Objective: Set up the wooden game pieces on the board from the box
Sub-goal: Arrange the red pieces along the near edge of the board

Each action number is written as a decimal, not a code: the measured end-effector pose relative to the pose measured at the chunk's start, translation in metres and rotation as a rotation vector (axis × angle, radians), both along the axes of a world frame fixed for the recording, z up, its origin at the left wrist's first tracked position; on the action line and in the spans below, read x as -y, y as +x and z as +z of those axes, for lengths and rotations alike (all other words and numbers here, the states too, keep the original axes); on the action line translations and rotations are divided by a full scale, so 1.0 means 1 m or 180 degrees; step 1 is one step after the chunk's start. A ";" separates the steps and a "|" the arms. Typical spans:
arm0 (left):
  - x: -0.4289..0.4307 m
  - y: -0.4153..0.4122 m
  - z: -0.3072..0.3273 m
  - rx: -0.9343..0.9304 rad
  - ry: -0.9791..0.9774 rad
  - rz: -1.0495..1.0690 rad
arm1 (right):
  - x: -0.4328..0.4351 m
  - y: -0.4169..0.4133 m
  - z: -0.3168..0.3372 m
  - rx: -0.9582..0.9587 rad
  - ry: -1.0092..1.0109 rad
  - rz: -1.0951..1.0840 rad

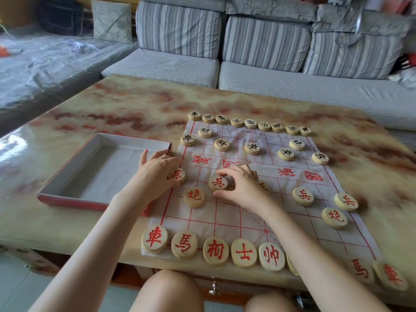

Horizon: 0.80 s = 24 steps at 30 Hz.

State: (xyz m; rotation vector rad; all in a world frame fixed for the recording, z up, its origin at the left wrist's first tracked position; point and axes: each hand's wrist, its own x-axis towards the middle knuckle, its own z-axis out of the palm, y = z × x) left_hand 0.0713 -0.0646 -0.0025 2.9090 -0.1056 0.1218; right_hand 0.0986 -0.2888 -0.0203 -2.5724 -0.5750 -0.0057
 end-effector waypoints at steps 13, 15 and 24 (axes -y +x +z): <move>-0.002 0.004 -0.012 0.0145 -0.0206 -0.0014 | -0.002 0.001 -0.008 0.0070 0.0010 -0.0087; -0.002 0.004 -0.012 0.0143 -0.0218 -0.0040 | -0.002 0.000 -0.008 0.0079 0.0019 -0.0091; -0.009 -0.001 -0.014 0.0365 -0.0436 -0.0109 | -0.023 -0.027 0.004 0.0112 -0.0012 0.0695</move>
